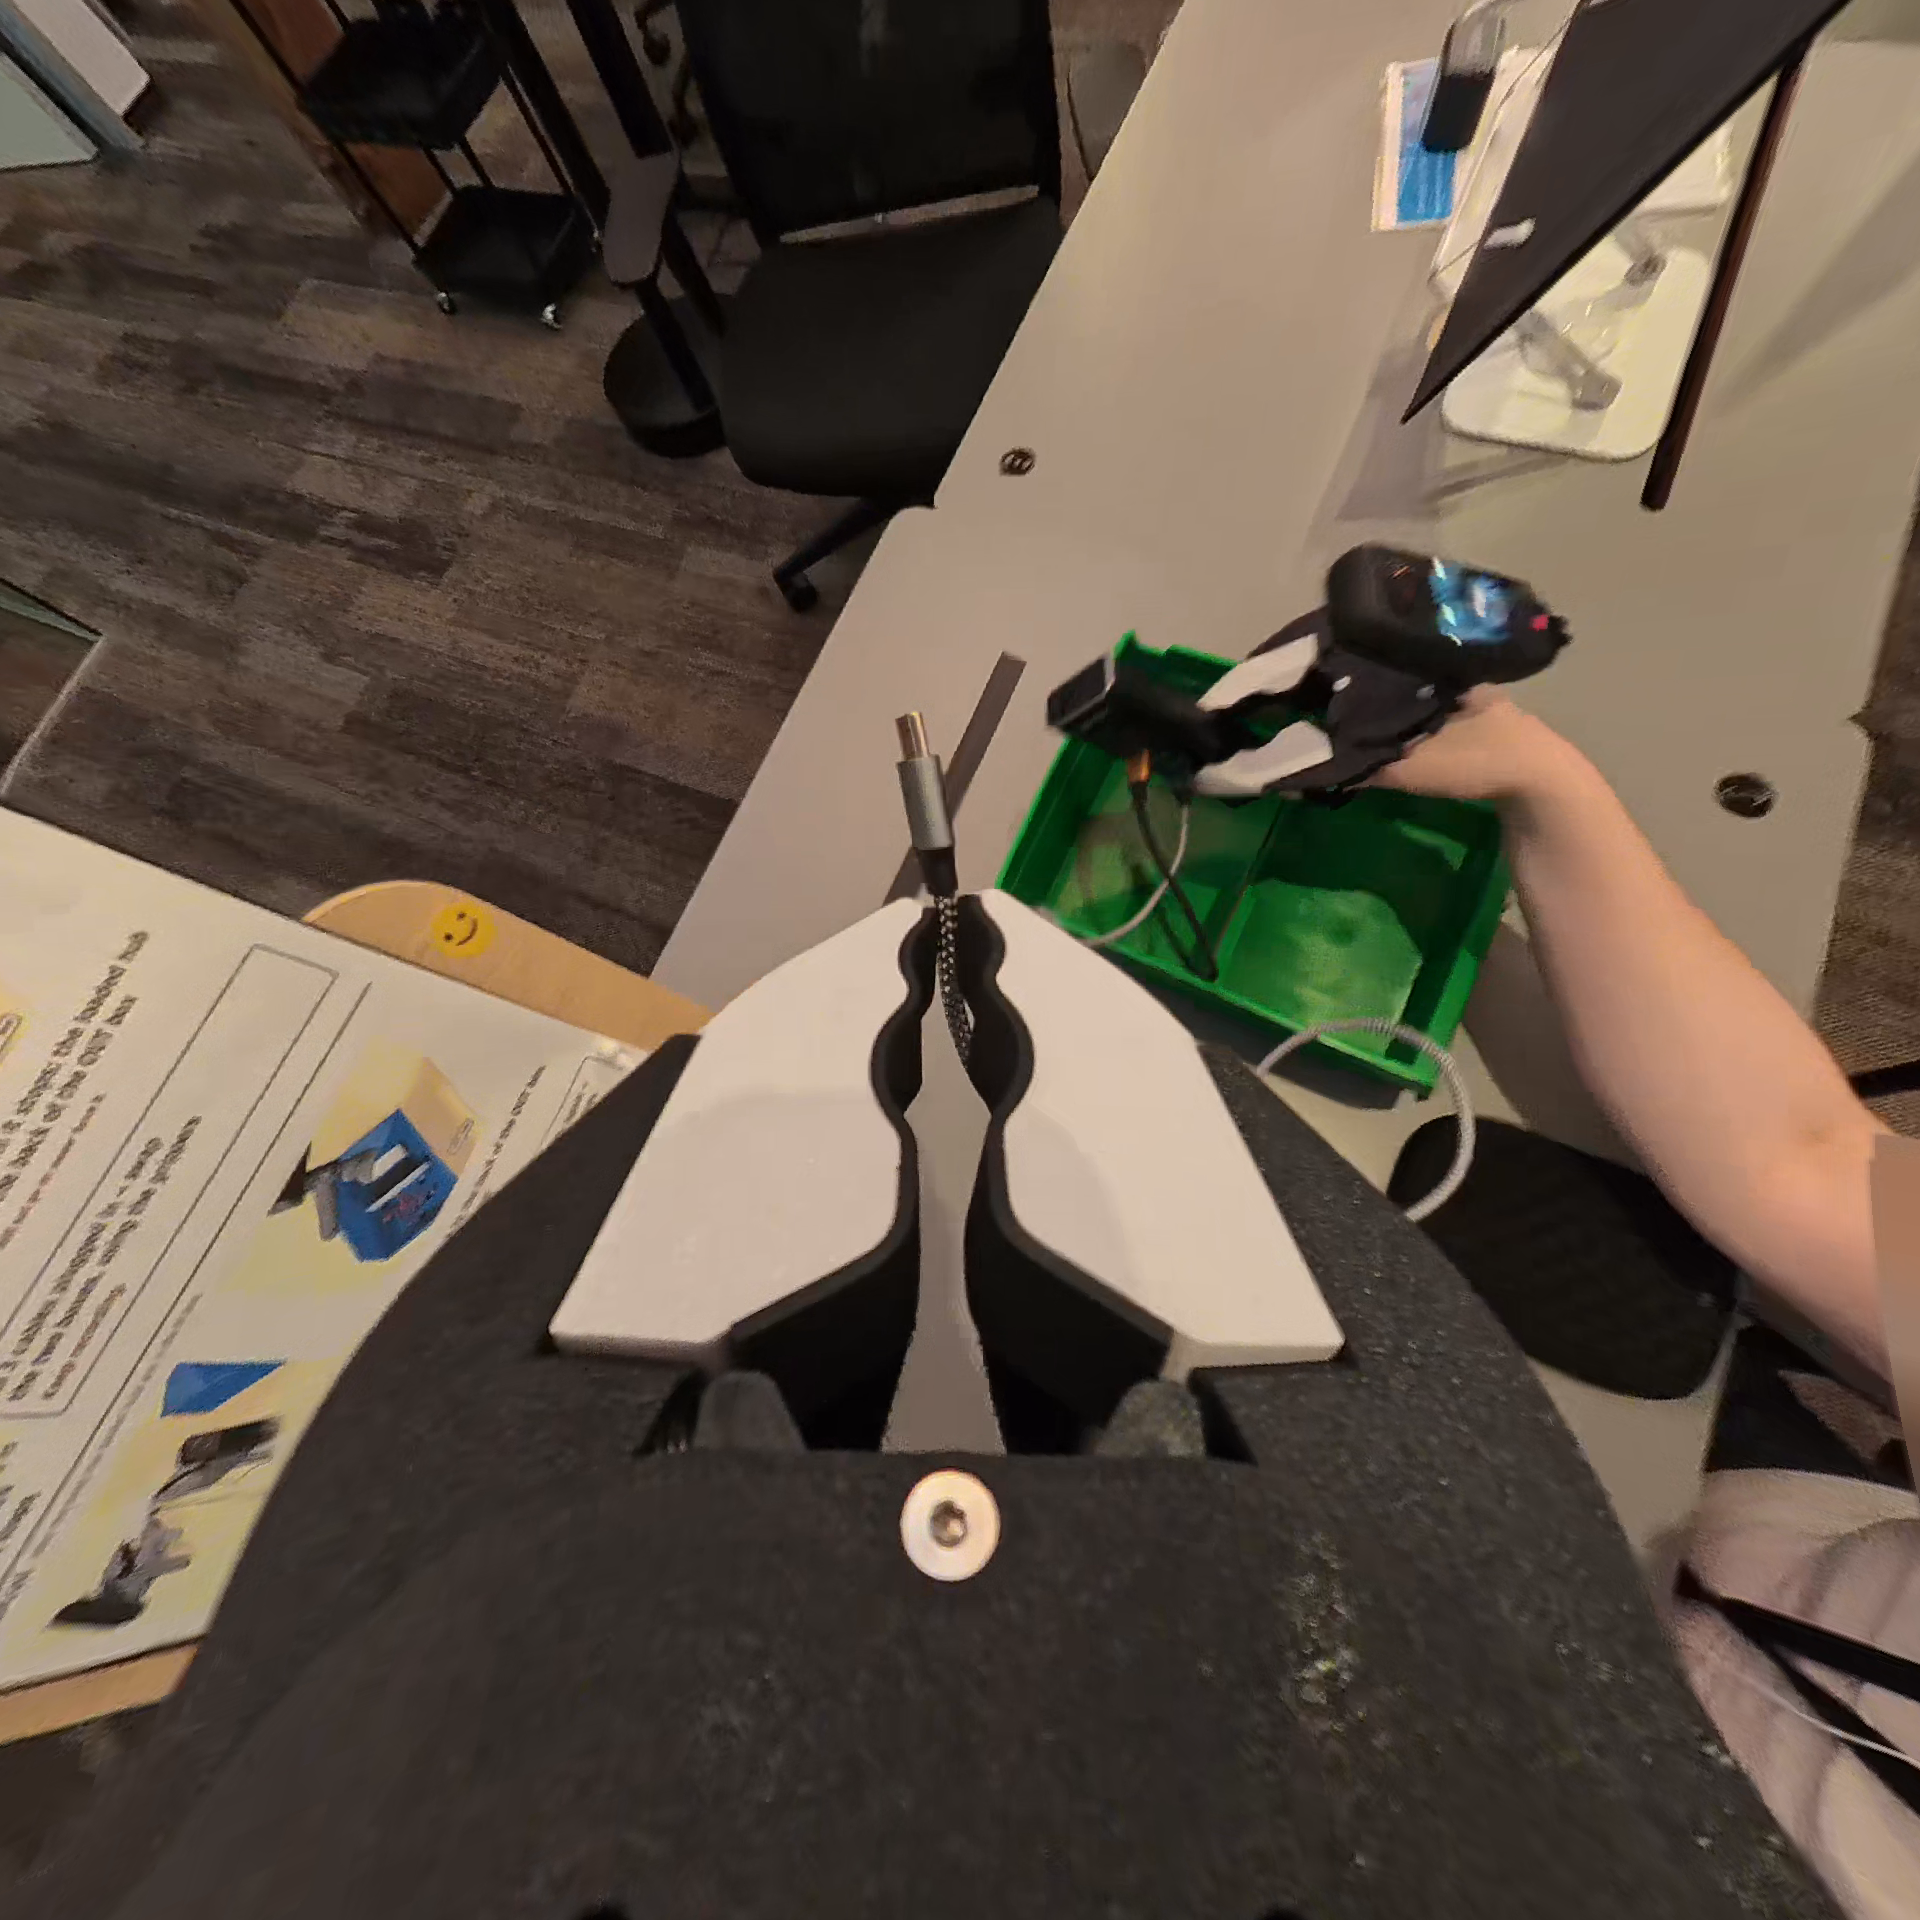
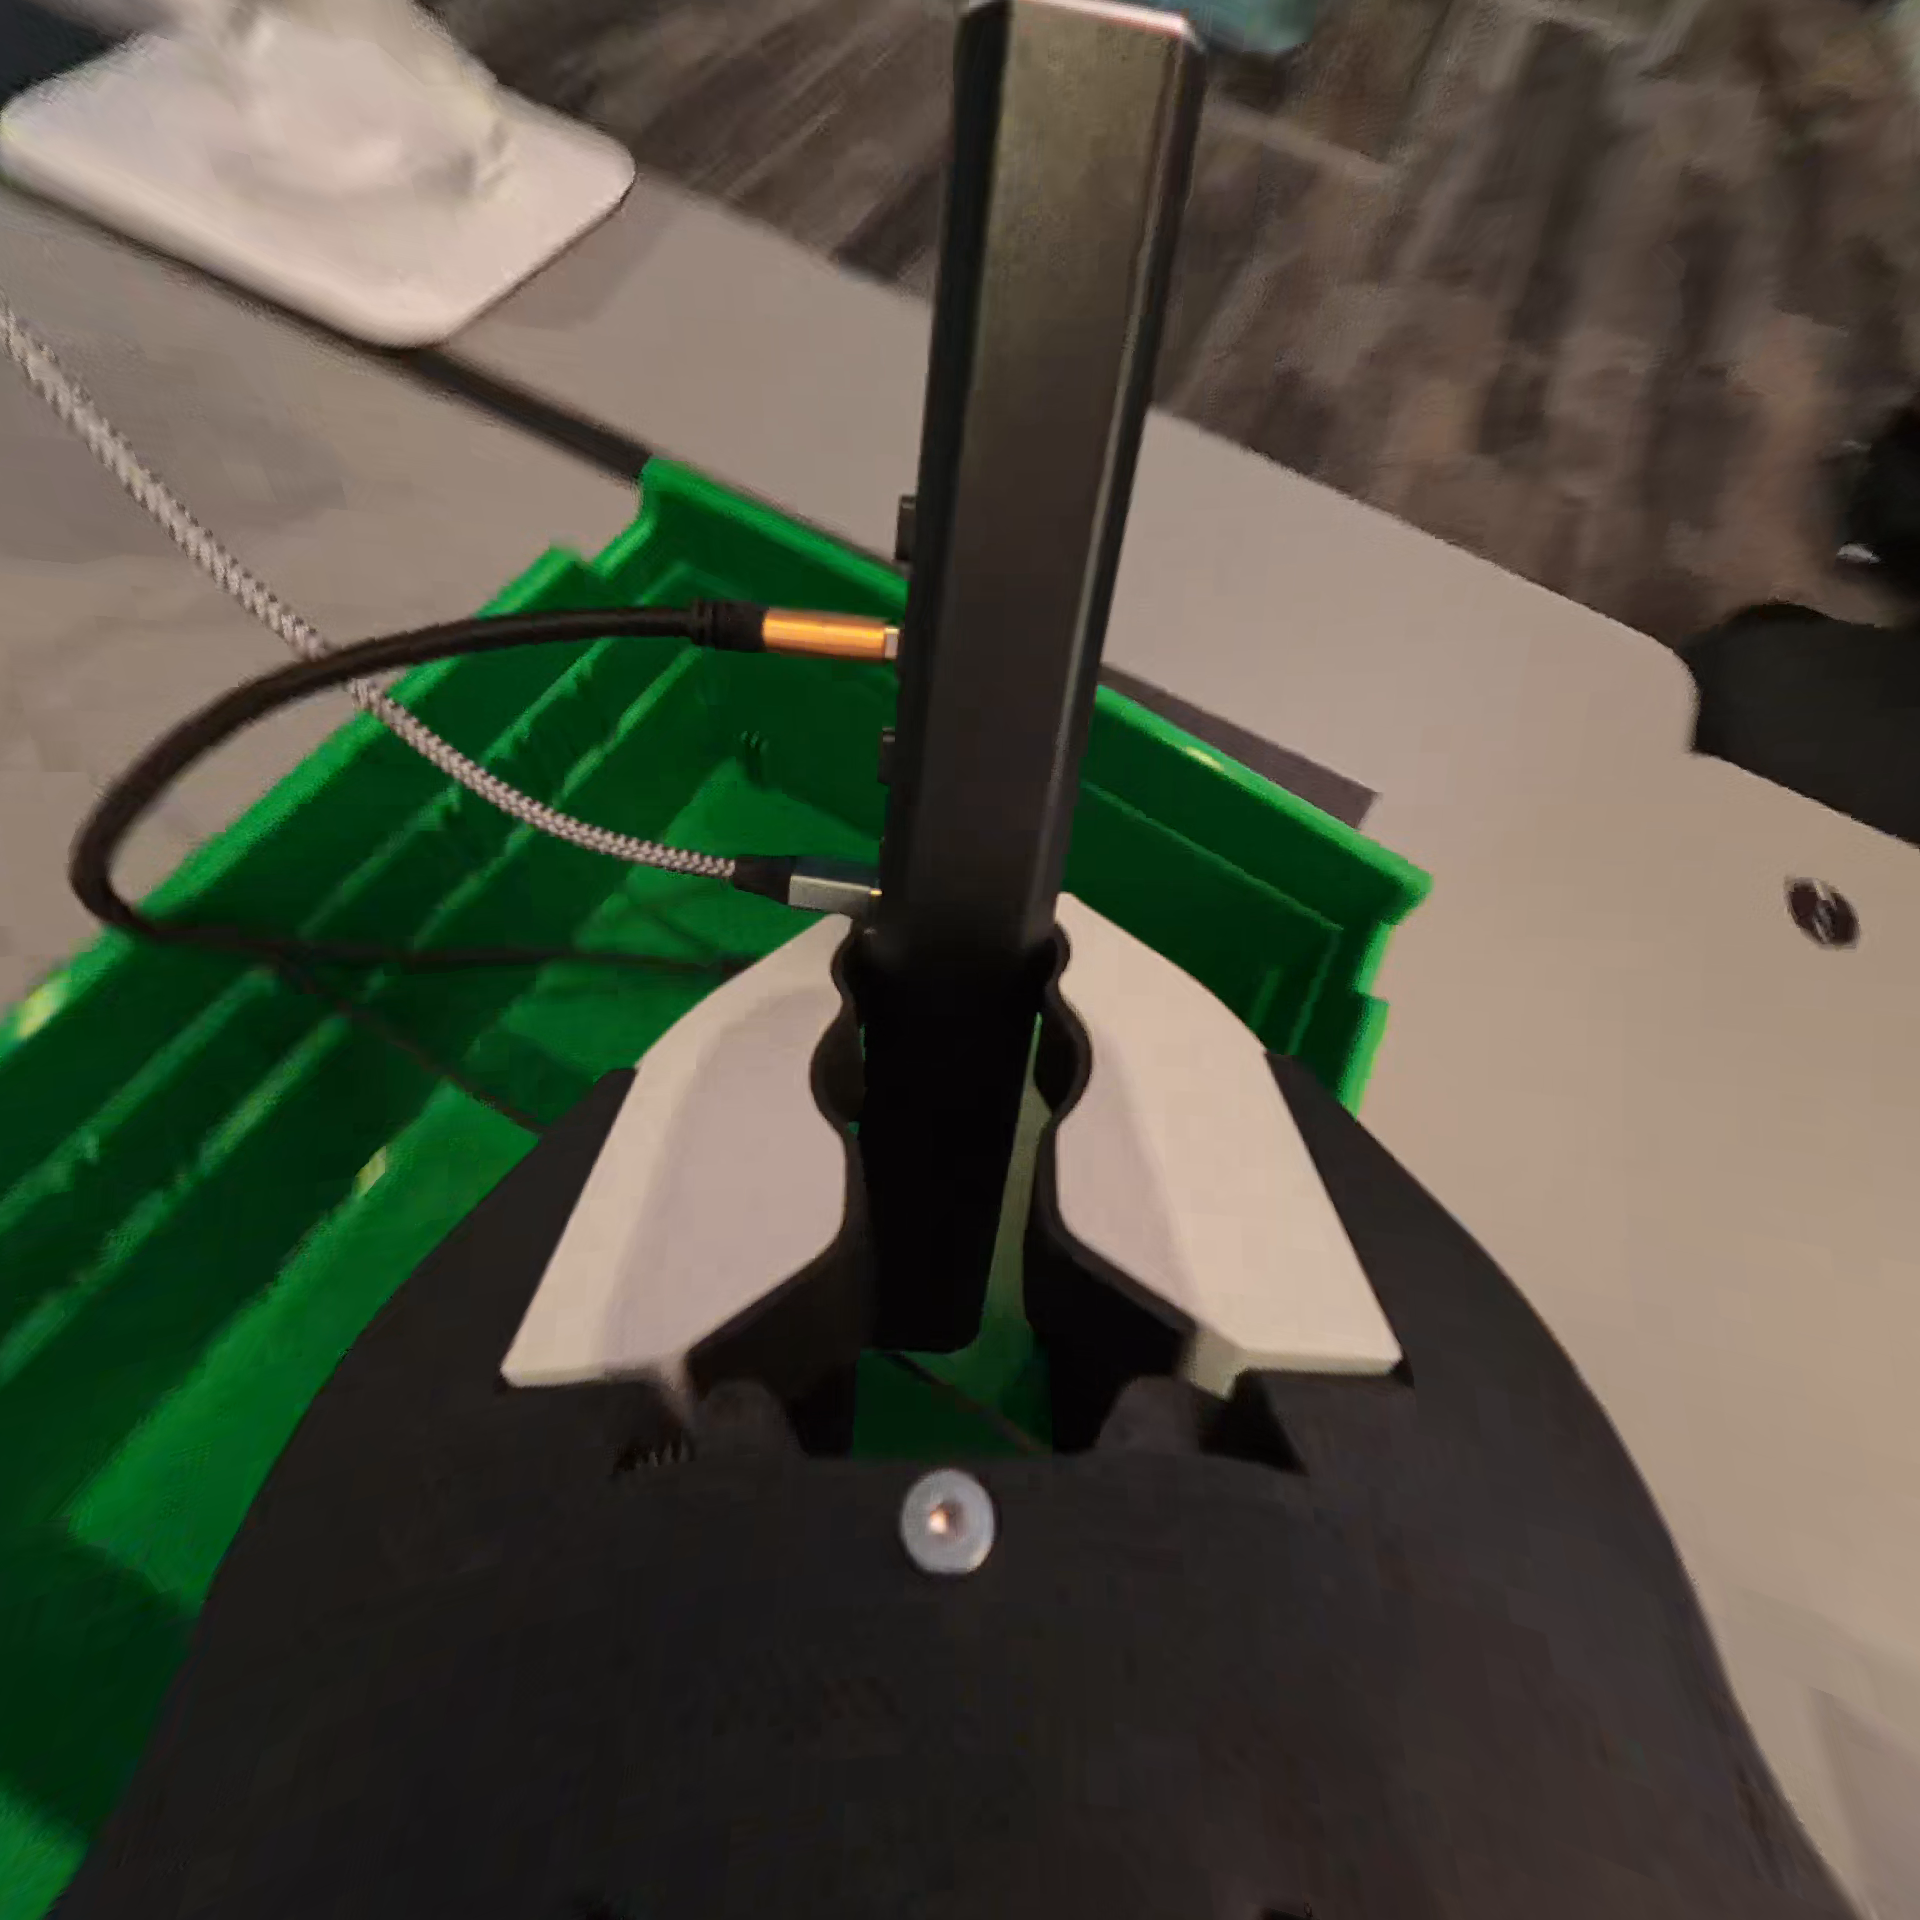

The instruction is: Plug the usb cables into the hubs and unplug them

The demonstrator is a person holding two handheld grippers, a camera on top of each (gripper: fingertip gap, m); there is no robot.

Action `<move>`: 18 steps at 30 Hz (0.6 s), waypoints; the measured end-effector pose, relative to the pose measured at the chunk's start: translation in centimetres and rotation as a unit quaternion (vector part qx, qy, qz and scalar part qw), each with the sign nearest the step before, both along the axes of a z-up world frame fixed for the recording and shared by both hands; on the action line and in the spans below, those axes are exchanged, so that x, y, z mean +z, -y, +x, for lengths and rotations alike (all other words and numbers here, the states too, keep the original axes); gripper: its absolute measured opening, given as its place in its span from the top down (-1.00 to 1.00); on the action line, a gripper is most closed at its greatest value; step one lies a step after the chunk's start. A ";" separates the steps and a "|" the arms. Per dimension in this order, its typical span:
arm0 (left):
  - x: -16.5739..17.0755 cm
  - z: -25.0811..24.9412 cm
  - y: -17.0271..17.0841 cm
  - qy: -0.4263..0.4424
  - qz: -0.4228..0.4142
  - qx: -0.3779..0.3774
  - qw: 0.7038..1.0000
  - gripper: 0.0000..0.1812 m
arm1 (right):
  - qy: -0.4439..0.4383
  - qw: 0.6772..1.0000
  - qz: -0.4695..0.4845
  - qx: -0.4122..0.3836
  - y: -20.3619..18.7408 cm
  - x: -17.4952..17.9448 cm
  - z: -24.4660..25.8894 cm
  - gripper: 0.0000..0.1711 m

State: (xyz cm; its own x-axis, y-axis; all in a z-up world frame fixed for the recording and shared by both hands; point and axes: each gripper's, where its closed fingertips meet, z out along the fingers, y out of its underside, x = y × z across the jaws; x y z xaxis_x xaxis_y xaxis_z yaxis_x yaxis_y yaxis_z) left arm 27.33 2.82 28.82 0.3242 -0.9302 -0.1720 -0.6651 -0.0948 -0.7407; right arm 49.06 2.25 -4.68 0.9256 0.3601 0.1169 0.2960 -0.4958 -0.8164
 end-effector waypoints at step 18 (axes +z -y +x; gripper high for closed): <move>-3.2 9.9 -0.7 0.023 -0.120 -0.067 0.990 0.96 | 0.169 0.901 -0.324 0.233 0.0 -8.9 1.6 0.61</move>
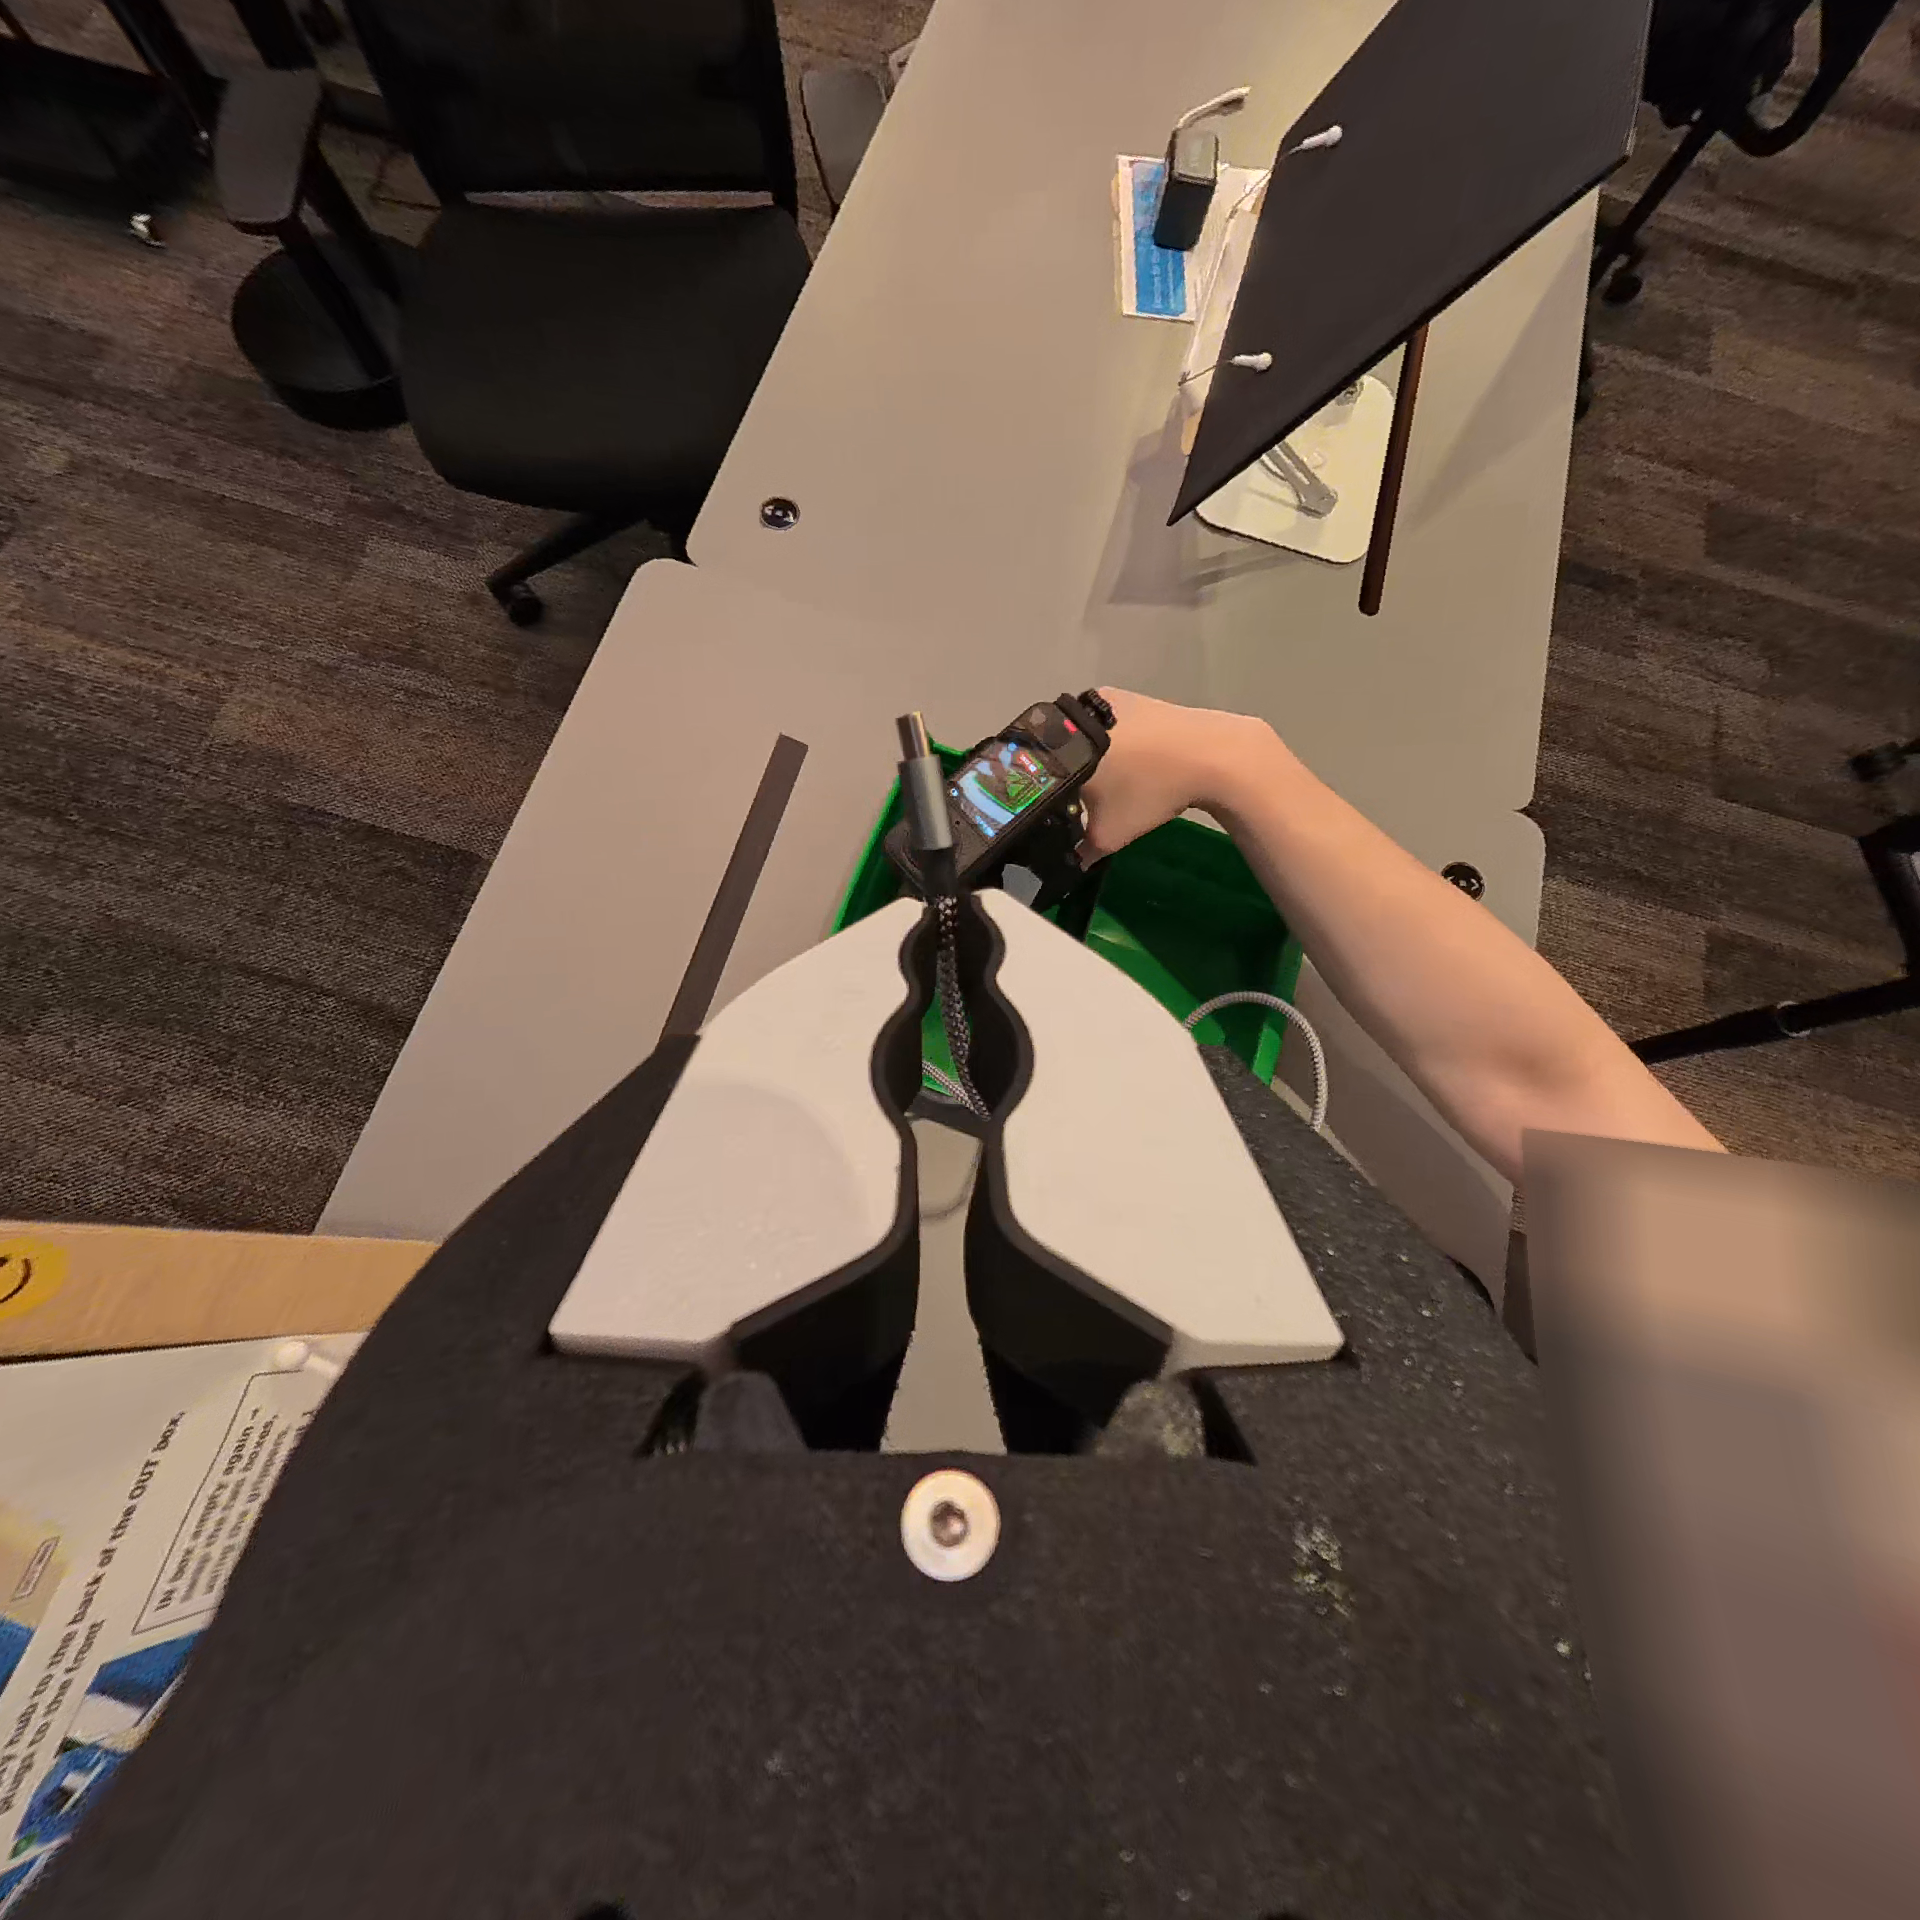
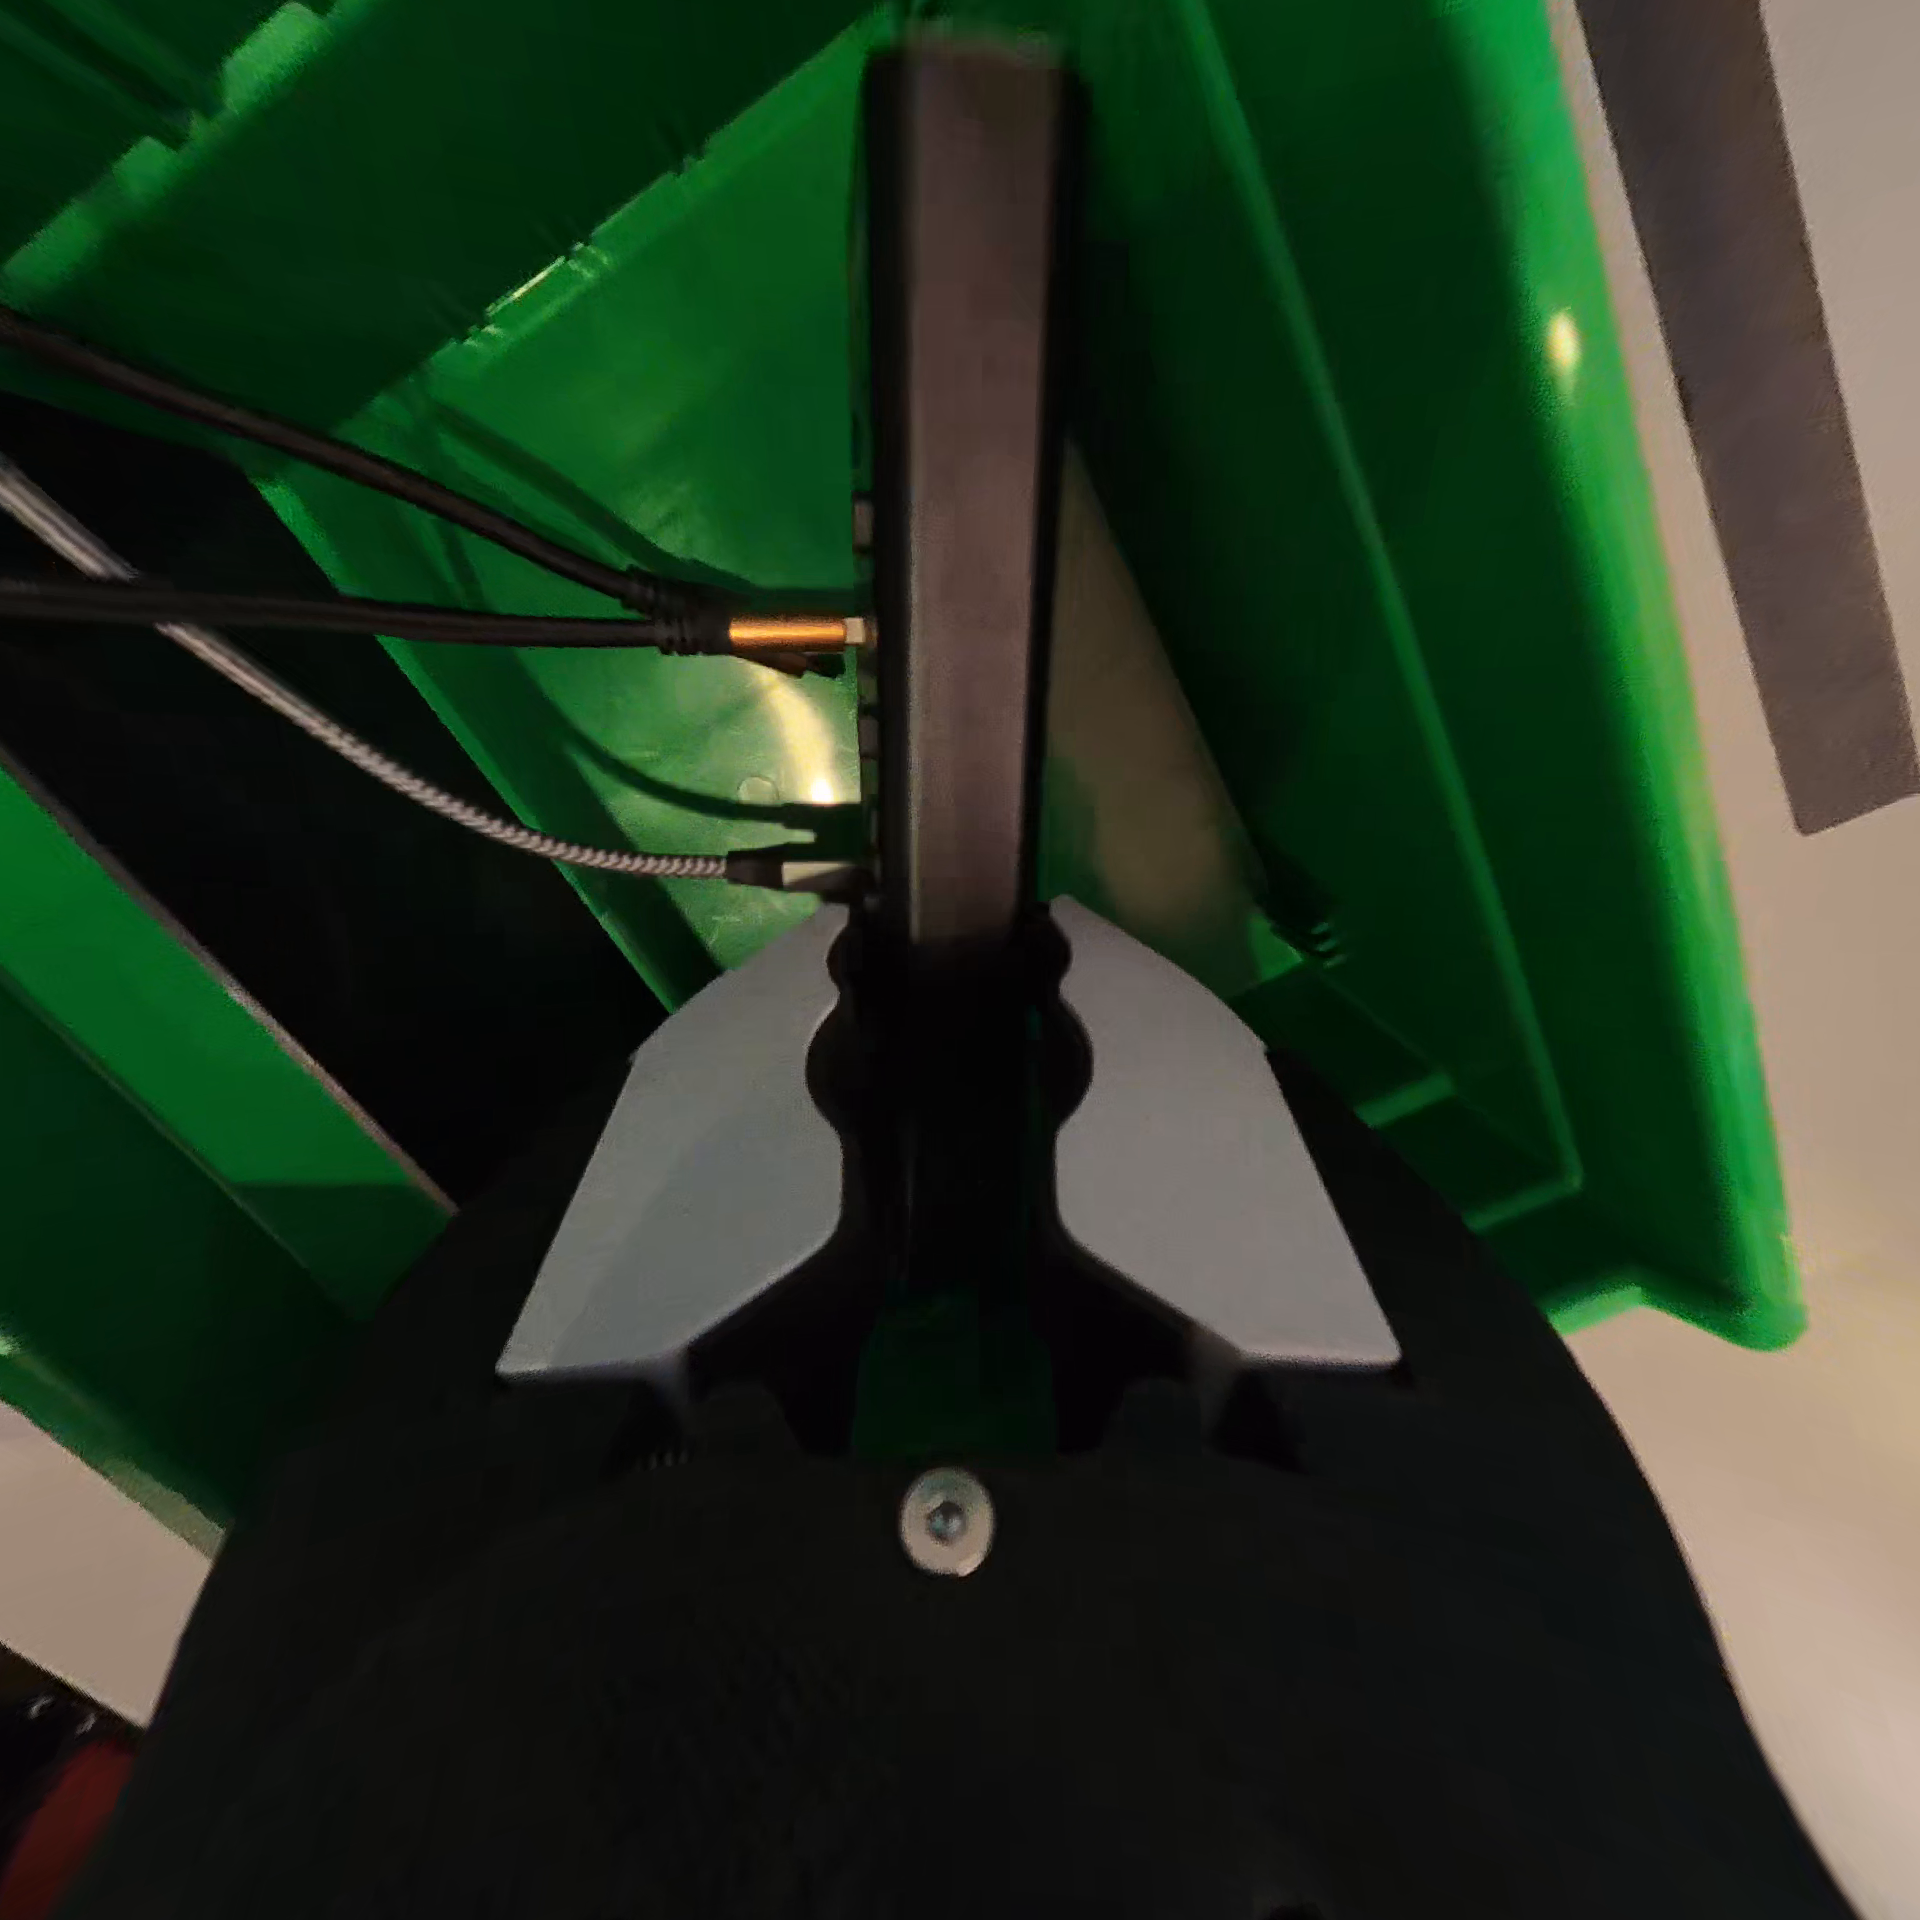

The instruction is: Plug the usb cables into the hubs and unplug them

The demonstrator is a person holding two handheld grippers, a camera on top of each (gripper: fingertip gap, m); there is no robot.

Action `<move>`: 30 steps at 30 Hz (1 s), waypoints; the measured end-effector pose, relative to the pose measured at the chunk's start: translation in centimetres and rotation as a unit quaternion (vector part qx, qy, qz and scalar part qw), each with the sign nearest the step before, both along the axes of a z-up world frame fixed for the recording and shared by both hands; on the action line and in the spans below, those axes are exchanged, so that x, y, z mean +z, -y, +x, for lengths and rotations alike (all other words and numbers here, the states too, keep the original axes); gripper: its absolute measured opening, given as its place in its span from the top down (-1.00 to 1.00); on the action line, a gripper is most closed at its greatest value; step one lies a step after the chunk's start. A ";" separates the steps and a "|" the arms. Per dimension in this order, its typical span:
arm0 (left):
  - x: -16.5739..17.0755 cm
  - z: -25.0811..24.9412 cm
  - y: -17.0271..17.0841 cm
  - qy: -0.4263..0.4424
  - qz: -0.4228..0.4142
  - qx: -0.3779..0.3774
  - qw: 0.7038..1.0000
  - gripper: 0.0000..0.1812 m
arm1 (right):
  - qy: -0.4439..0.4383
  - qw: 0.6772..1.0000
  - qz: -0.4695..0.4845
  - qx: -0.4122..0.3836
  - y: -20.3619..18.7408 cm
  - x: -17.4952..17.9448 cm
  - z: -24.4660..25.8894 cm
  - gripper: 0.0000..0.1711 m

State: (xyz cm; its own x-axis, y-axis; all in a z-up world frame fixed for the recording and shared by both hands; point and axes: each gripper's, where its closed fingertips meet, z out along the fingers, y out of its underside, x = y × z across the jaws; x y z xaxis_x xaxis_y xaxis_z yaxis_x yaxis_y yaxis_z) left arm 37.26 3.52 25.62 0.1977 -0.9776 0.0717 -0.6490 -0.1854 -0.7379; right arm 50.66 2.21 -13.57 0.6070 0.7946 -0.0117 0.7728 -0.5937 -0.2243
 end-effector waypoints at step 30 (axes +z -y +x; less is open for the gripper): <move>-1.3 0.3 6.2 0.001 0.000 -0.119 0.993 0.96 | -0.436 0.860 0.225 0.138 1.6 21.6 -20.2 0.93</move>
